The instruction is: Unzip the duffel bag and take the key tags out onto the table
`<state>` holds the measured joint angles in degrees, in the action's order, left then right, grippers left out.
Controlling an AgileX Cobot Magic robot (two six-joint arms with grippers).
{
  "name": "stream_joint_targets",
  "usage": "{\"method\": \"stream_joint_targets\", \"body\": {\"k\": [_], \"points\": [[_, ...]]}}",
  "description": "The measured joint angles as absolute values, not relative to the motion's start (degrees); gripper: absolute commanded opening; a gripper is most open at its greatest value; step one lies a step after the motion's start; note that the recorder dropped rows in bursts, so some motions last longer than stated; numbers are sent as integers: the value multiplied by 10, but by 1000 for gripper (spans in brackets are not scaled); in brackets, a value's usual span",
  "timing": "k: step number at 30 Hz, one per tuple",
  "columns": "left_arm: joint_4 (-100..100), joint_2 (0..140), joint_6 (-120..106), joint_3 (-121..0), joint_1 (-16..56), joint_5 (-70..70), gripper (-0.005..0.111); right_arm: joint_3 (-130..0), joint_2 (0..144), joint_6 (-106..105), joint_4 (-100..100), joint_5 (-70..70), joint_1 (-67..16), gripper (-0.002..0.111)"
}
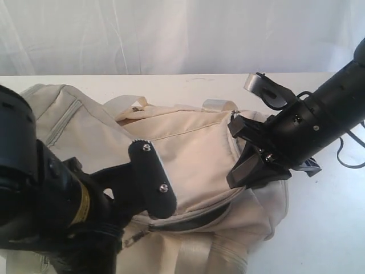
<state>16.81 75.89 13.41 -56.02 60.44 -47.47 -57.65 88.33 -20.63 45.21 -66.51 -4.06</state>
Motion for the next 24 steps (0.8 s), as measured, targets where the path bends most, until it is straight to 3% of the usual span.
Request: {"method": "stream_joint_targets", "body": {"k": [11, 24], "points": [[272, 663, 224, -560, 604, -602, 0, -577, 872, -206, 433, -664, -40, 0], [296, 557, 278, -511, 604, -644, 0, -577, 872, -216, 429, -664, -40, 0]]}}
